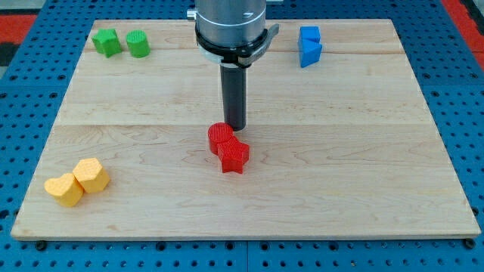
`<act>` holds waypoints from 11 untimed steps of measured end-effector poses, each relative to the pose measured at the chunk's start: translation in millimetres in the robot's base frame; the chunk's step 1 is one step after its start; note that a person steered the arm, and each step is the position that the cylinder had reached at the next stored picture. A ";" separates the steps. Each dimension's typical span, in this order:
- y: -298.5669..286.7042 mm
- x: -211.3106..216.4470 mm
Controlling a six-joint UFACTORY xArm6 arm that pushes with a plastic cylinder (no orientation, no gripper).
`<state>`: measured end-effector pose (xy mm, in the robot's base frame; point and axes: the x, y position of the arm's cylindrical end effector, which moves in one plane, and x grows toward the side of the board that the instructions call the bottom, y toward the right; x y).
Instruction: Place the red star towards the bottom right side of the red circle
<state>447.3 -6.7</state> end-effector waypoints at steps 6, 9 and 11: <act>-33.7 40.6; -12.7 68.4; 5.7 92.8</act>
